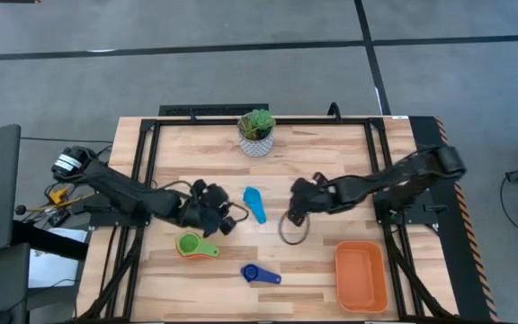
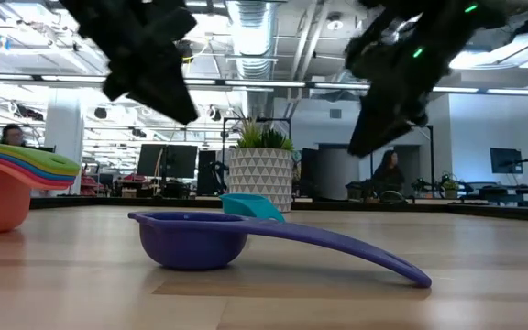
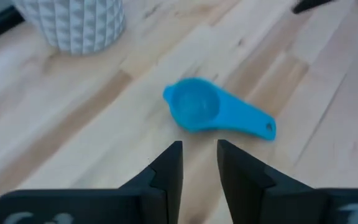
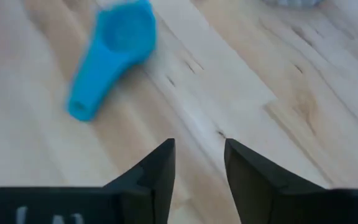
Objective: Nest measuring cups in basket
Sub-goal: Stack the blue measuring cup on top of the green measuring cup
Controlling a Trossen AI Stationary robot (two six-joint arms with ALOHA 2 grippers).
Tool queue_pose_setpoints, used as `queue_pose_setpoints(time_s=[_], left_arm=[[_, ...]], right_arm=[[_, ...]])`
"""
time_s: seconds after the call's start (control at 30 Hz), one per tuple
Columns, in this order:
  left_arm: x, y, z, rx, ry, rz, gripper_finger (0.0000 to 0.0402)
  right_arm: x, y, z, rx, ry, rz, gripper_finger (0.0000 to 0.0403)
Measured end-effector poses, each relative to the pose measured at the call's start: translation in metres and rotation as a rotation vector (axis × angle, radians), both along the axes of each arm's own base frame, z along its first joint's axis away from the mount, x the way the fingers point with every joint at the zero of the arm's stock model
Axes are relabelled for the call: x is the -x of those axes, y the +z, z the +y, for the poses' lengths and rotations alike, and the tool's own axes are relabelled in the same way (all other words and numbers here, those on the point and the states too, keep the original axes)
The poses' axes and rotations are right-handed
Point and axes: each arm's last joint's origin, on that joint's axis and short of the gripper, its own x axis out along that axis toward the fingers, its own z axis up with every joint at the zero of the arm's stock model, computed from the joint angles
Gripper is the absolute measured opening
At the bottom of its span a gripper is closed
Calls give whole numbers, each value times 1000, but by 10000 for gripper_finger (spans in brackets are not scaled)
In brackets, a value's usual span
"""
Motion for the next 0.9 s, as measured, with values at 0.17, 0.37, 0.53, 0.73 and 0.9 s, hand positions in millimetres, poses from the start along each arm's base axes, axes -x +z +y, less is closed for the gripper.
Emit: queue_pose_setpoints(time_s=[0.17,0.37,0.53,0.73,0.9], left_arm=[[-12,5,24,-9,4,-30,118],[-18,8,57,-26,109,-59,144],[-20,7,74,16,124,-51,147],[-42,-20,76,34,83,-35,147],[-59,-48,74,65,52,13,147]], right_arm=[[32,21,9,-91,9,-244,144],[56,43,20,-139,18,-376,134],[71,59,31,-124,47,-453,133],[82,71,30,-2,131,-466,148],[87,77,27,31,159,-479,158]])
